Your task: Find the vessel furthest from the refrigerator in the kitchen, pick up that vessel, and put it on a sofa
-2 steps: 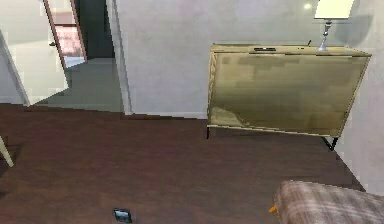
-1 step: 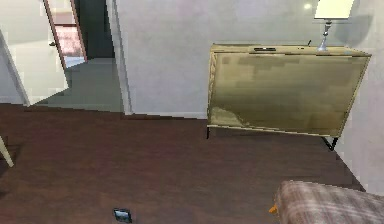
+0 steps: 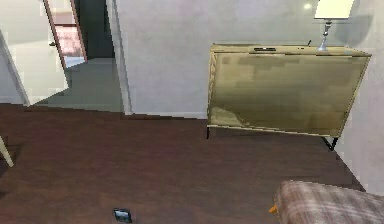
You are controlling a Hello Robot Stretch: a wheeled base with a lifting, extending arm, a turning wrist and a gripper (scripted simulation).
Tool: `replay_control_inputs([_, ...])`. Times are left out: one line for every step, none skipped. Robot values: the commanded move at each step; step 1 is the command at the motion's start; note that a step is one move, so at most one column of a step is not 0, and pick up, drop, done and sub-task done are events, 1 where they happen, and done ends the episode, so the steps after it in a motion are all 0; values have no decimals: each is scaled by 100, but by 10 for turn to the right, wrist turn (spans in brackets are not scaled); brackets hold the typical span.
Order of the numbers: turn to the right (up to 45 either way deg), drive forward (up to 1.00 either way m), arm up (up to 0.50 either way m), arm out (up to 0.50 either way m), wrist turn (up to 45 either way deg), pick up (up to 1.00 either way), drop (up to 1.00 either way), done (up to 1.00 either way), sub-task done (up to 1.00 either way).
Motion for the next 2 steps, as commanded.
replay_control_inputs([0, 0, 0, 0, 360, 0, 0, 0, 0])
replay_control_inputs([0, 0, -40, 0, 0, 0, 0, 0, 0])
